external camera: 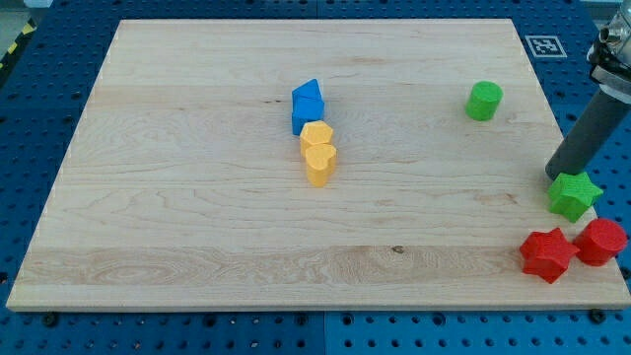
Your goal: Place the green circle above the red star
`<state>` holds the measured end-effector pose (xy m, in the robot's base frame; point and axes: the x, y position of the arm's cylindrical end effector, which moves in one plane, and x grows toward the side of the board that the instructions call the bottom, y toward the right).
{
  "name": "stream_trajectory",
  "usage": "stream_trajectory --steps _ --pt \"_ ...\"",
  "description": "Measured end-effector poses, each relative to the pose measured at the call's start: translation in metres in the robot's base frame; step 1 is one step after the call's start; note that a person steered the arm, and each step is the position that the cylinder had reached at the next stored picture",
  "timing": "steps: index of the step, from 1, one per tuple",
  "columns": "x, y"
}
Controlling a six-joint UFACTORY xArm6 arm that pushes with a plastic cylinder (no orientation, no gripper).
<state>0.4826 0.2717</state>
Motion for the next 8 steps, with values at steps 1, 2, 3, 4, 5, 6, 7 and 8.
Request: stream_trajectory --steps 1,2,3,4,5,6,7,8 --pt "0.013 0.000" --pt "0.014 0.000" --pt "0.012 -0.009" --pt "-0.005 -0.017" --pt "-0.010 -0.017" --pt "-0.013 -0.012" --pt "-0.017 -0.003" --pt "-0.021 -0.002"
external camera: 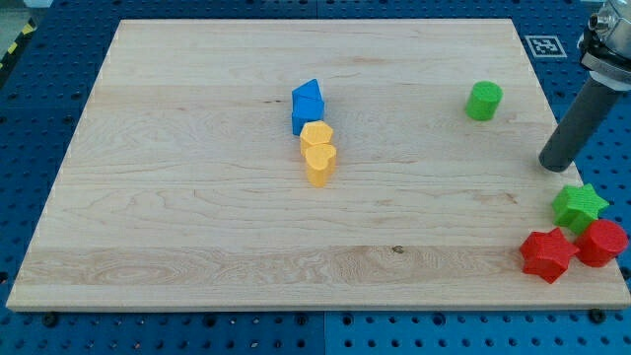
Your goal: Place the green circle above the red star
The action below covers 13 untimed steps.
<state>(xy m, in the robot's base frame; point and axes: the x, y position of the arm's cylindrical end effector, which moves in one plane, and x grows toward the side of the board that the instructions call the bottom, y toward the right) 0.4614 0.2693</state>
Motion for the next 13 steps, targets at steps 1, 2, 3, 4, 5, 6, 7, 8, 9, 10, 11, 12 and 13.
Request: stream_trajectory --steps 1,2,3,4,5,6,7,8,9,10,11,12,13 --pt "-0.012 0.003" --pt "-0.028 0.004" --pt "-0.059 0.004" --pt "-0.084 0.003" --pt "-0.108 -0.020" --pt "-0.123 -0.047" --pt "-0.126 -0.053" --pt "-0.115 -0.052" --pt "-0.109 -0.052" --pt "-0.106 -0.052" --pt "-0.106 -0.052" --pt "-0.103 -0.047" --pt "-0.091 -0.047"
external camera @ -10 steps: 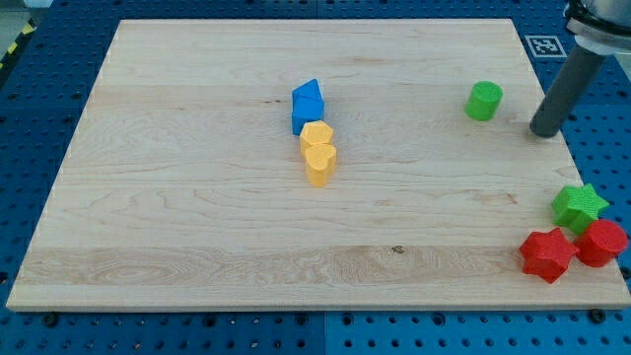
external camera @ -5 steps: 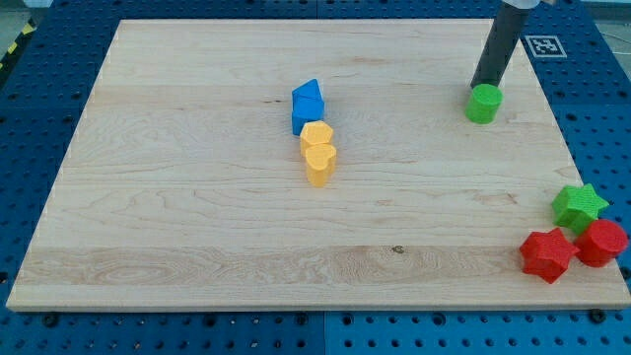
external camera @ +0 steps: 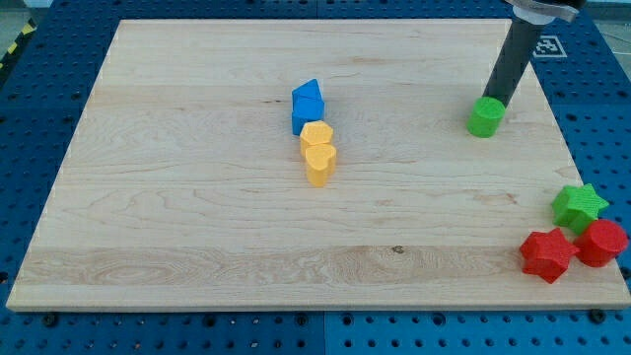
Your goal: Place the green circle above the red star
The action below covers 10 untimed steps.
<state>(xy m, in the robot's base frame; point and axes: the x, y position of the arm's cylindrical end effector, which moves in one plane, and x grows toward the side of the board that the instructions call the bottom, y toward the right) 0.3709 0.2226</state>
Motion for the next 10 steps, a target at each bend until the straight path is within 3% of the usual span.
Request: stream_trajectory --steps 2,10 --pt "-0.009 -0.031" --pt "0.035 -0.021"
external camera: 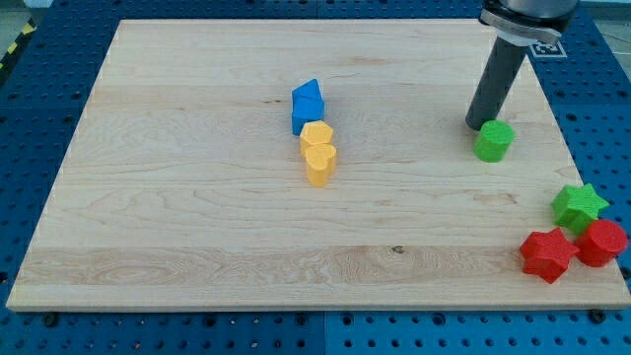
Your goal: Place the green circle above the red star
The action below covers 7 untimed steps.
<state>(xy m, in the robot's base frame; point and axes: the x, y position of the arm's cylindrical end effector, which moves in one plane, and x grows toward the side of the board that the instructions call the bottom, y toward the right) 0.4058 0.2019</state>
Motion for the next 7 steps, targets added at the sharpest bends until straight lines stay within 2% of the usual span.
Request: stream_trajectory --steps 7 --pt "0.062 0.018"
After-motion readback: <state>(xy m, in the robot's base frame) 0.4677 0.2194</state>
